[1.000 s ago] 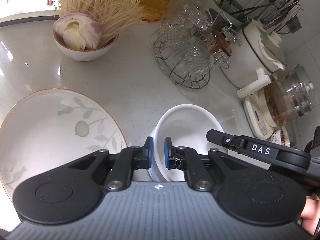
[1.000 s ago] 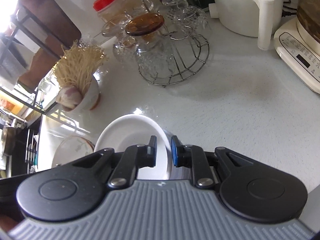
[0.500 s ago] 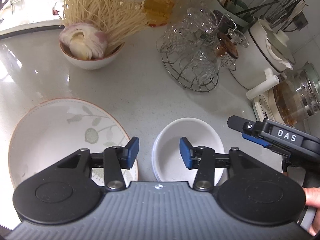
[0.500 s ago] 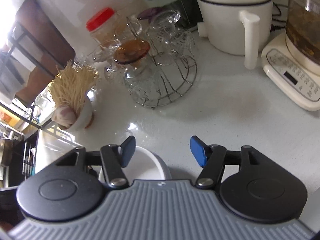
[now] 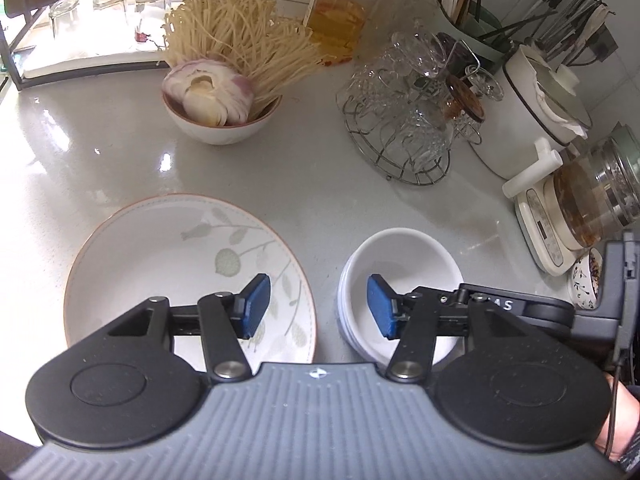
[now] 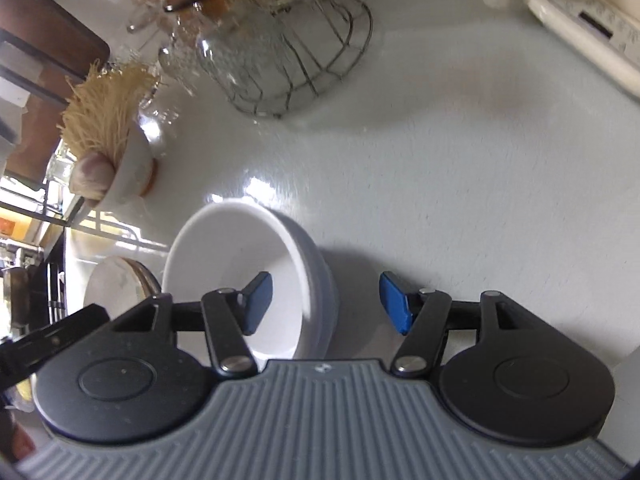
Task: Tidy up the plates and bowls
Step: 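Lower the ceramic bowl into the plastic bowls and open the left gripper, then close the left gripper on the rim of the nested bowl stack, then lift the nested bowl stack with the left gripper over the plate stack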
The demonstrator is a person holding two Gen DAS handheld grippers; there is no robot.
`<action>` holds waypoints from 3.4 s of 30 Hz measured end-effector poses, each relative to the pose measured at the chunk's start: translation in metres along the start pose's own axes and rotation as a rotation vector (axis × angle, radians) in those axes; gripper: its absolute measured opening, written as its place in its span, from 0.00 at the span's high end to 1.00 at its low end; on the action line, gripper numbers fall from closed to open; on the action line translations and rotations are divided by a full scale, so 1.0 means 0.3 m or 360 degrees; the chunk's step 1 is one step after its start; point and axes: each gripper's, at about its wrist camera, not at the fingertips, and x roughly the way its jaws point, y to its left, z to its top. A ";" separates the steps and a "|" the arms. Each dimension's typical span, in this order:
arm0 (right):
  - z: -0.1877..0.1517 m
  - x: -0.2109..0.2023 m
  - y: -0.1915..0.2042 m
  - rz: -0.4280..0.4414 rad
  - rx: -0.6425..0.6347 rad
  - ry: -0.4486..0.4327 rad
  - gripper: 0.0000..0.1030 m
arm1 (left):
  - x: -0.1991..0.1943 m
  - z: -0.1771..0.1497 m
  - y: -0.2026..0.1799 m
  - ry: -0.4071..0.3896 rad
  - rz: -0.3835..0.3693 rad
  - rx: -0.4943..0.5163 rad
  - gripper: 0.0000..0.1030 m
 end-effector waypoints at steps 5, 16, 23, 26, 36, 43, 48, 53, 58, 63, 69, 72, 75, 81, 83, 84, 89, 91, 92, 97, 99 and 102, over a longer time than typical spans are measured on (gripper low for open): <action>-0.008 0.007 -0.029 0.0031 0.0050 0.0019 0.60 | 0.004 -0.019 0.004 0.0021 -0.0018 -0.0057 0.42; 0.035 0.007 -0.069 0.0114 -0.0016 0.0072 0.82 | 0.069 -0.049 -0.046 0.0073 -0.0074 -0.0155 0.42; 0.047 -0.014 -0.106 0.0102 -0.0019 0.0047 0.82 | 0.133 -0.053 -0.093 0.0145 -0.0113 -0.0151 0.42; 0.044 -0.022 -0.142 0.0105 0.0029 0.0051 0.82 | 0.165 -0.053 -0.123 0.0182 -0.0143 -0.0117 0.43; 0.037 -0.065 -0.210 0.0109 0.0131 0.0008 0.82 | 0.288 -0.043 -0.217 0.0328 -0.0188 -0.0011 0.43; 0.037 -0.075 -0.243 0.0094 0.0154 -0.0020 0.82 | 0.352 -0.045 -0.233 0.0403 -0.0208 -0.0022 0.47; 0.035 -0.076 -0.253 0.0091 0.0163 -0.0015 0.82 | 0.391 -0.047 -0.231 0.0445 -0.0242 -0.0052 0.54; 0.036 -0.078 -0.251 0.0072 0.0166 -0.0022 0.82 | 0.424 -0.047 -0.241 0.0473 -0.0246 -0.0043 0.66; 0.038 -0.079 -0.248 0.0060 0.0146 -0.0008 0.82 | 0.425 -0.043 -0.269 0.0444 -0.0217 0.0006 0.75; 0.046 -0.082 -0.249 0.0059 0.0102 0.0012 0.82 | 0.421 -0.049 -0.274 0.0425 -0.0207 -0.0005 0.76; 0.061 -0.087 -0.248 0.0069 0.0031 0.0047 0.82 | 0.404 -0.065 -0.277 0.0398 -0.0183 -0.0041 0.76; 0.073 -0.092 -0.250 0.0084 -0.0011 0.0058 0.82 | 0.394 -0.073 -0.291 0.0371 -0.0171 -0.0033 0.76; 0.081 -0.095 -0.257 0.0095 -0.0038 0.0083 0.82 | 0.383 -0.086 -0.306 0.0351 -0.0151 -0.0029 0.76; 0.100 -0.122 -0.251 0.0123 -0.0124 0.0100 0.82 | 0.351 -0.113 -0.309 0.0314 -0.0139 -0.0112 0.76; 0.105 -0.133 -0.247 0.0135 -0.0137 0.0111 0.82 | 0.333 -0.117 -0.313 0.0297 -0.0135 -0.0135 0.76; 0.107 -0.139 -0.243 0.0138 -0.0151 0.0113 0.82 | 0.323 -0.118 -0.315 0.0290 -0.0133 -0.0142 0.76; 0.113 -0.182 -0.217 0.0161 -0.0199 0.0113 0.82 | 0.264 -0.121 -0.322 0.0248 -0.0135 -0.0163 0.76; 0.115 -0.199 -0.203 0.0165 -0.0212 0.0102 0.82 | 0.242 -0.120 -0.321 0.0238 -0.0145 -0.0164 0.76; 0.116 -0.206 -0.196 0.0166 -0.0213 0.0096 0.82 | 0.231 -0.119 -0.320 0.0233 -0.0148 -0.0161 0.76; 0.112 -0.248 -0.154 0.0177 -0.0222 0.0043 0.82 | 0.176 -0.101 -0.301 0.0205 -0.0182 -0.0109 0.75; 0.106 -0.261 -0.134 0.0172 -0.0221 0.0015 0.82 | 0.159 -0.092 -0.294 0.0197 -0.0191 -0.0075 0.75; 0.102 -0.273 -0.110 0.0175 -0.0184 -0.0008 0.82 | 0.134 -0.069 -0.274 0.0168 -0.0198 -0.0059 0.75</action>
